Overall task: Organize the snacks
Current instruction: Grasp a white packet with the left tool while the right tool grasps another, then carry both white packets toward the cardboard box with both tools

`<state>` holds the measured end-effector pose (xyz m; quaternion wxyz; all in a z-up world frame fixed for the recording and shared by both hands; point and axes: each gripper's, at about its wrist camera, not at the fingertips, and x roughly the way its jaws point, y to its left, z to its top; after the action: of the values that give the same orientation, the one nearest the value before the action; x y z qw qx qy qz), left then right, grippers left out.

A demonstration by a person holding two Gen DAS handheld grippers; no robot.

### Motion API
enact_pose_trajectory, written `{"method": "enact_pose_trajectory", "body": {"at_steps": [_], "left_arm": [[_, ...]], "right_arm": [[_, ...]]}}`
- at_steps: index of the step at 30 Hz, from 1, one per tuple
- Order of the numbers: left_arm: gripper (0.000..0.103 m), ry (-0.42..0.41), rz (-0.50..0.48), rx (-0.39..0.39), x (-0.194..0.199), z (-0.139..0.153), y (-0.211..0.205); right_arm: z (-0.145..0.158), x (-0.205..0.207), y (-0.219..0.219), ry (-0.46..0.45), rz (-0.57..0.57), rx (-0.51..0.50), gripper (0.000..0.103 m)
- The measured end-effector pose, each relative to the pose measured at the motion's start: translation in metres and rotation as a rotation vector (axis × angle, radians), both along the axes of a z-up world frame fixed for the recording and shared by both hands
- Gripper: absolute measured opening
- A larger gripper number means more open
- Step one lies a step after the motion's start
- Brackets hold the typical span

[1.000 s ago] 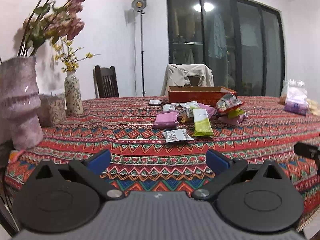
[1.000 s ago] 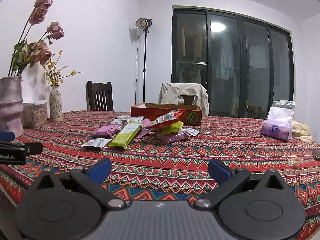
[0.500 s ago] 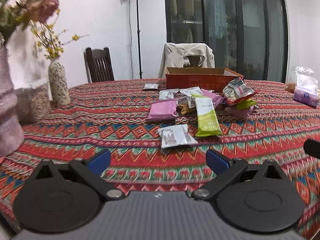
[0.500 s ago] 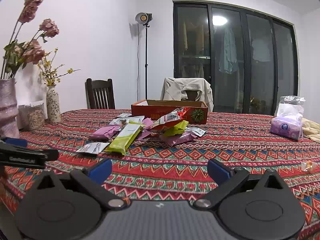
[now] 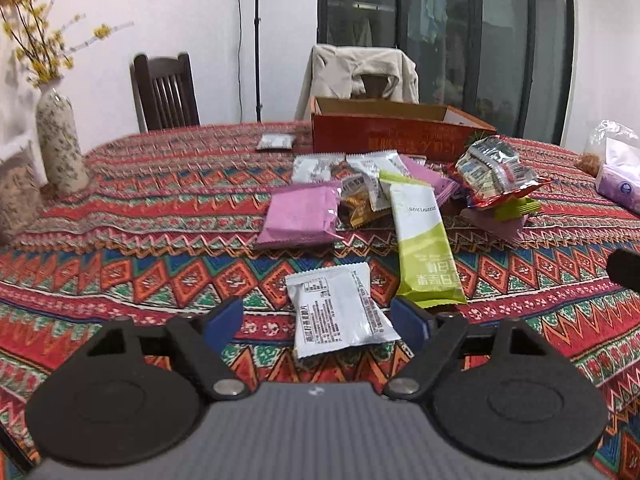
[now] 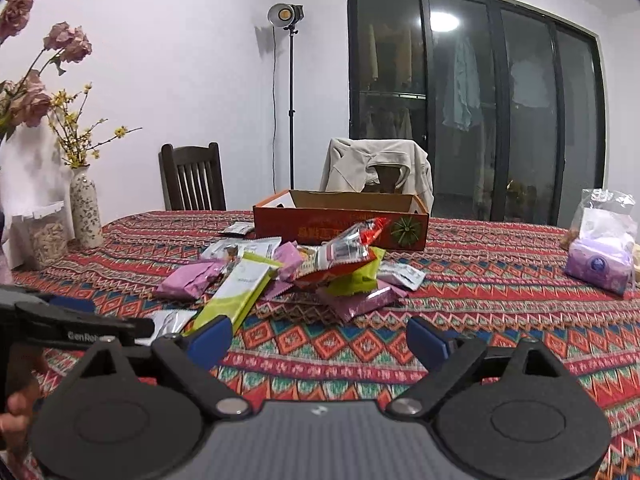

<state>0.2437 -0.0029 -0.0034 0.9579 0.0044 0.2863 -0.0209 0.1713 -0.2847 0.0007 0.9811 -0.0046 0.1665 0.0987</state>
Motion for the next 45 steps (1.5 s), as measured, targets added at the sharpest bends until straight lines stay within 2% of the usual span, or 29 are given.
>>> {"method": "enact_pose_trajectory", "body": {"at_steps": [5,7,12,15,17,21,24,26,27,30,35,37,39,41,43,45], "left_arm": [[0.078,0.053,-0.014,-0.036,0.016,-0.007,0.003],[0.073,0.073,-0.019,-0.053,0.021,-0.01,0.004],[0.046,0.078,-0.018,-0.051,0.029,-0.01,0.004],[0.023,0.082,-0.017,-0.075,0.037,-0.008,0.007],[0.019,0.083,-0.011,-0.089,0.04,-0.006,0.01],[0.017,0.064,-0.011,-0.066,0.045,0.0,0.009],[0.016,0.035,-0.025,-0.046,0.047,0.006,0.006],[0.016,0.019,-0.037,-0.034,0.049,0.012,0.004],[0.016,0.01,-0.043,-0.028,0.05,0.015,0.002],[0.016,0.002,-0.073,-0.027,0.054,0.021,-0.001],[0.016,-0.012,-0.101,-0.032,0.068,0.026,-0.008],[0.016,-0.019,-0.111,-0.033,0.073,0.027,-0.011],[0.016,-0.021,-0.121,-0.039,0.078,0.027,-0.013],[0.016,-0.018,-0.13,-0.047,0.084,0.027,-0.015],[0.016,-0.02,-0.141,-0.055,0.086,0.029,-0.017],[0.016,-0.029,-0.152,-0.06,0.084,0.031,-0.02]], "right_arm": [[0.002,0.027,-0.002,0.005,-0.018,-0.023,0.093],[0.003,0.038,-0.007,0.012,-0.028,-0.014,0.093],[0.002,0.065,-0.026,0.031,-0.073,0.002,0.092],[0.002,0.082,-0.045,0.042,-0.093,0.021,0.092],[0.002,0.099,-0.059,0.053,-0.095,0.015,0.092],[0.0,0.144,-0.085,0.093,-0.08,-0.048,0.092],[-0.008,0.19,-0.103,0.159,-0.005,-0.073,0.092],[-0.015,0.218,-0.109,0.205,0.068,-0.075,0.081],[-0.017,0.231,-0.109,0.226,0.092,-0.083,0.077],[-0.023,0.257,-0.098,0.233,0.179,-0.139,0.077],[-0.035,0.292,-0.08,0.265,0.259,-0.218,0.076],[-0.039,0.303,-0.082,0.276,0.282,-0.19,0.076],[-0.042,0.312,-0.089,0.309,0.299,-0.111,0.075],[-0.043,0.313,-0.093,0.296,0.289,-0.085,0.067],[-0.042,0.311,-0.096,0.295,0.273,-0.074,0.053],[-0.039,0.304,-0.099,0.301,0.247,-0.072,0.049]]}}
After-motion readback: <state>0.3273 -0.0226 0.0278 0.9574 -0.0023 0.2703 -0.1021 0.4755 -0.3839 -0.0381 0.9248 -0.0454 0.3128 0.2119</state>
